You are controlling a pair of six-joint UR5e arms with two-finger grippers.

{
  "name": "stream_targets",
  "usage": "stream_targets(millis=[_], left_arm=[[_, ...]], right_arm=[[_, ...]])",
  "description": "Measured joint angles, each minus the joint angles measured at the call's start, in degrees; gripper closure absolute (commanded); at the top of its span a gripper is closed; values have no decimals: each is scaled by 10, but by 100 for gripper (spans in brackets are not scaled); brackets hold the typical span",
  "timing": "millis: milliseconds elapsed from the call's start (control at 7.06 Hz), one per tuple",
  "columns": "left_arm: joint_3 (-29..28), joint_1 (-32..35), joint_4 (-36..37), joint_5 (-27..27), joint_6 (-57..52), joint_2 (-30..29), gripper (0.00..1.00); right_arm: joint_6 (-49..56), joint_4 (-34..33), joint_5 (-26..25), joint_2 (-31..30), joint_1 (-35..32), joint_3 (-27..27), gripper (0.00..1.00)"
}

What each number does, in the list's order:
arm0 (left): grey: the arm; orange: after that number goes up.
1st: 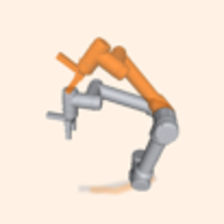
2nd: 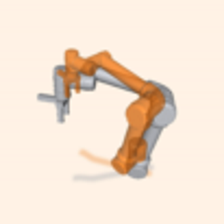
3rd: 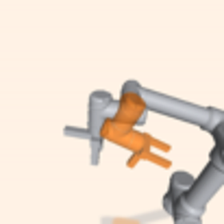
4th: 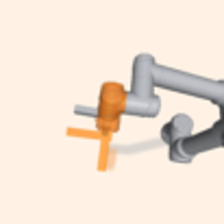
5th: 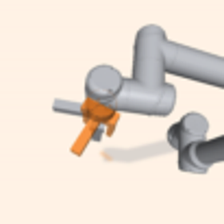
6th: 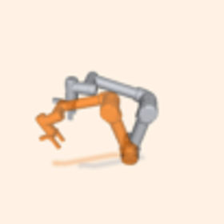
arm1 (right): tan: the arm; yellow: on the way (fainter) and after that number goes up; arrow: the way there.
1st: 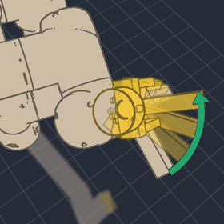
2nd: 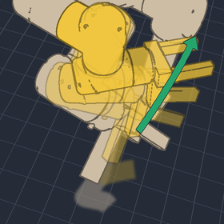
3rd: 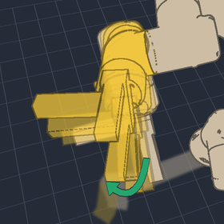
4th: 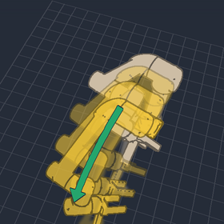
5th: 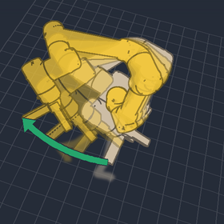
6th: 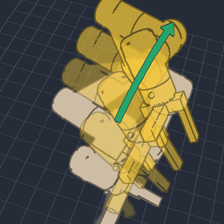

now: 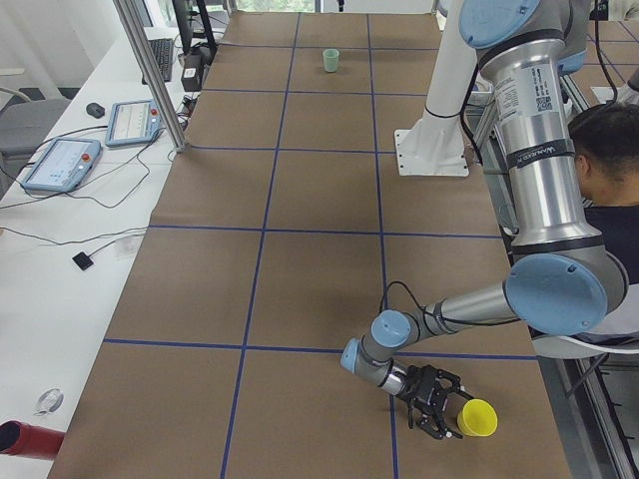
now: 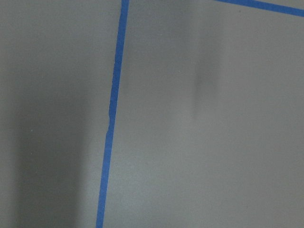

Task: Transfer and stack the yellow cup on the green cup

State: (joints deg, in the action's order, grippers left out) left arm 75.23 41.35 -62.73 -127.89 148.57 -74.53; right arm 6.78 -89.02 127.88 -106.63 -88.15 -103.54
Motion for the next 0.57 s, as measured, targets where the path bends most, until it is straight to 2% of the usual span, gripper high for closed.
stream_targets(millis=[567], left_arm=[[-31, -5, 0, -36, -1, 1, 0]], right_arm=[[0, 0, 0, 2, 1, 0, 0]])
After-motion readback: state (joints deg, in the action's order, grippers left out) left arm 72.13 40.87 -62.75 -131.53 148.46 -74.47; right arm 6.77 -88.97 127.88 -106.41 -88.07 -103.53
